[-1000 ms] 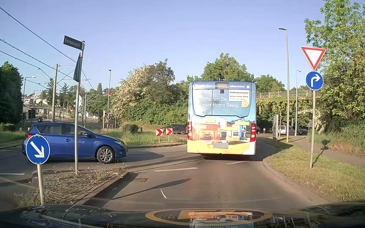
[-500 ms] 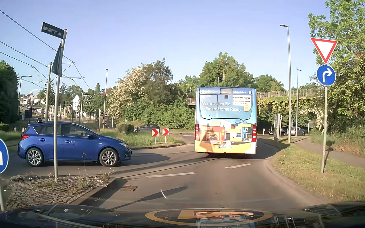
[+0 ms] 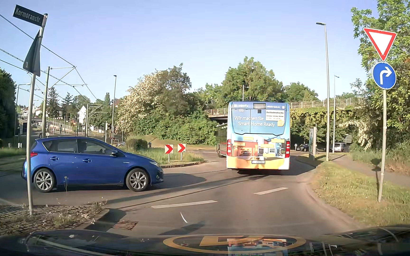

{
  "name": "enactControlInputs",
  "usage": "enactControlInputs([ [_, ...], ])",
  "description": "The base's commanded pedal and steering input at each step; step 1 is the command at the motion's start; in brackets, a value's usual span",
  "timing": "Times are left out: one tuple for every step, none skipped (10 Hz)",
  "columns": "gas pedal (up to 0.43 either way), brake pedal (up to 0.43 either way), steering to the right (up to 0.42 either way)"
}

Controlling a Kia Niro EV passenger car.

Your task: Follow the waypoints while adhering to traffic rules and regulations

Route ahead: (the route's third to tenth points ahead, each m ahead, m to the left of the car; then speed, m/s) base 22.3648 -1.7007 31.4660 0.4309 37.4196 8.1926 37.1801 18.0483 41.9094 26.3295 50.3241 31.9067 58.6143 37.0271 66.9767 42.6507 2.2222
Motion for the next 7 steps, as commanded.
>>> enactControlInputs([
  [0.000, 0.085, 0.031],
  [0.000, 0.110, 0.032],
  [0.000, 0.146, 0.031],
  [0.000, 0.171, 0.034],
  [0.000, 0.177, 0.035],
  [0.000, 0.189, 0.035],
  [0.000, 0.195, 0.027],
])
